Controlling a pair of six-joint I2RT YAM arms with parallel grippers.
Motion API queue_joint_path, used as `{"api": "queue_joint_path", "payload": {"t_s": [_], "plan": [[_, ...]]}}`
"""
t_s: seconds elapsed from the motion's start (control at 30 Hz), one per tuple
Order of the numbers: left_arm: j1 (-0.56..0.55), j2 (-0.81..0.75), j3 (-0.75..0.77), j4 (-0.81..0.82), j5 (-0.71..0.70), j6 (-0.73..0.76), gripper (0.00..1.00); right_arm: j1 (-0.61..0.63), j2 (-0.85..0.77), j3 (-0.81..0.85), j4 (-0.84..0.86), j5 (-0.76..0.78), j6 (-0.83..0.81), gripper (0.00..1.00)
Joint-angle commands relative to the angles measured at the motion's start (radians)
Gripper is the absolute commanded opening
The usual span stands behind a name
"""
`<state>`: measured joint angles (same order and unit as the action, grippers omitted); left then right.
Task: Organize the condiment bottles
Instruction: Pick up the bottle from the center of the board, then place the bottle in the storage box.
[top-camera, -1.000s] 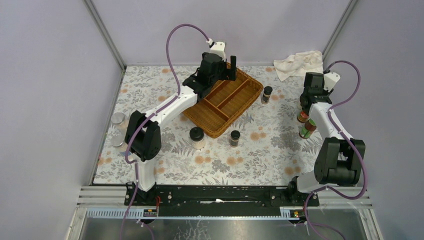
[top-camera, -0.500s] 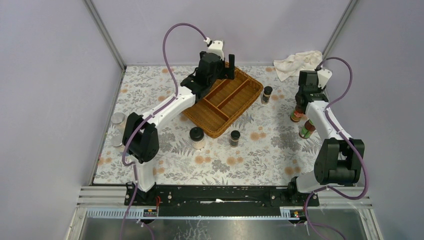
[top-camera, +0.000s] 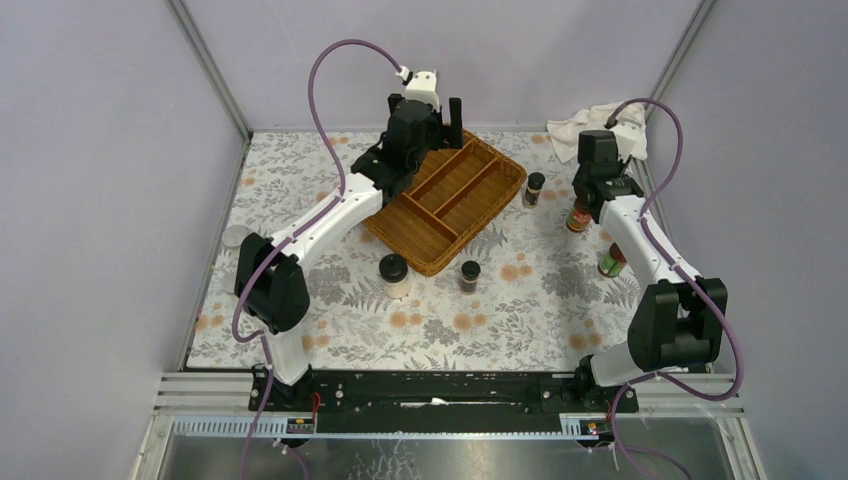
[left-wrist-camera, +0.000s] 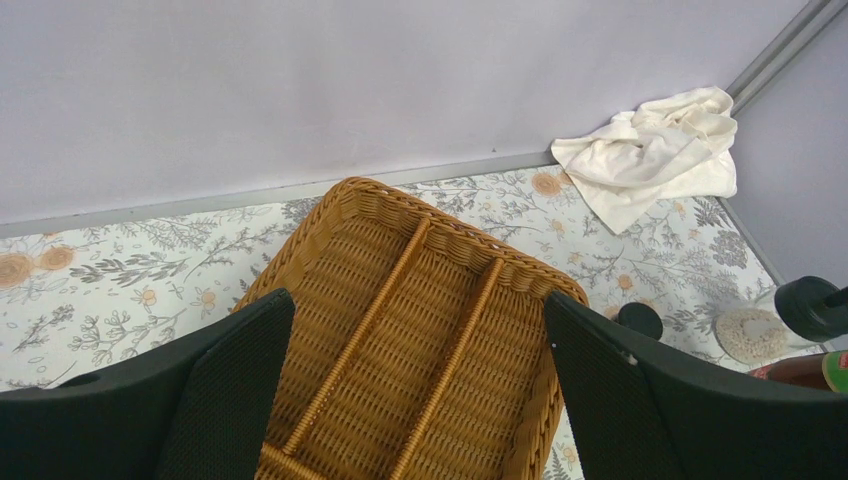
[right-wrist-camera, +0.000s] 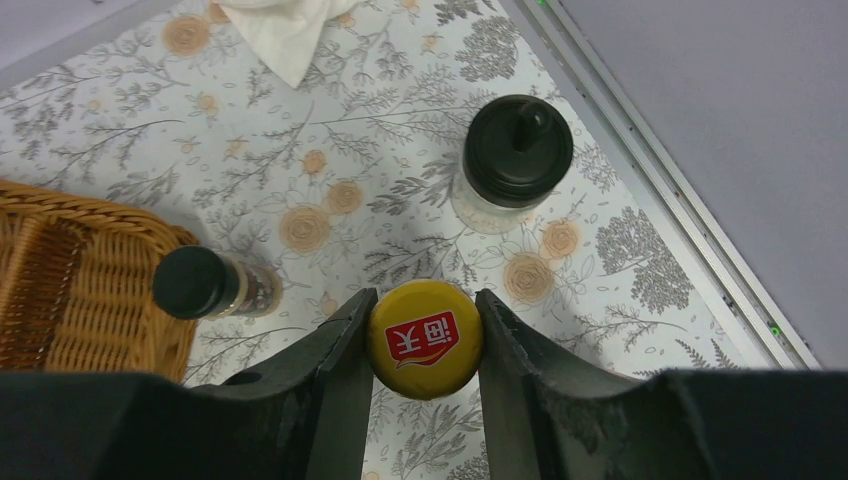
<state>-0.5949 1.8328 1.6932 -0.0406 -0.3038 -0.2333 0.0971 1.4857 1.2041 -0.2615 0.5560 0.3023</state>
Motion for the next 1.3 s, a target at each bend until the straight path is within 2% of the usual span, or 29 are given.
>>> {"api": "queue_joint_path", "payload": {"t_s": [0.0,0.7,1.03,1.27], "plan": [[0.003,-0.036,0.005,0.042,-0.058,0.016,0.99,0.042,-0.054,0.096,0.058,0.023,-0.035,0.0],[0.075,-0.103,0.084,-0.072,-0.266,0.002,0.99,0.337,-0.027,0.225,-0.001,0.082,-0.095,0.0],[0.173,-0.132,0.105,-0.113,-0.24,-0.045,0.99,0.463,0.019,0.3,-0.007,0.088,-0.127,0.0],[0.219,-0.152,0.12,-0.114,-0.241,-0.017,0.98,0.554,0.079,0.36,-0.013,0.08,-0.154,0.0]]}}
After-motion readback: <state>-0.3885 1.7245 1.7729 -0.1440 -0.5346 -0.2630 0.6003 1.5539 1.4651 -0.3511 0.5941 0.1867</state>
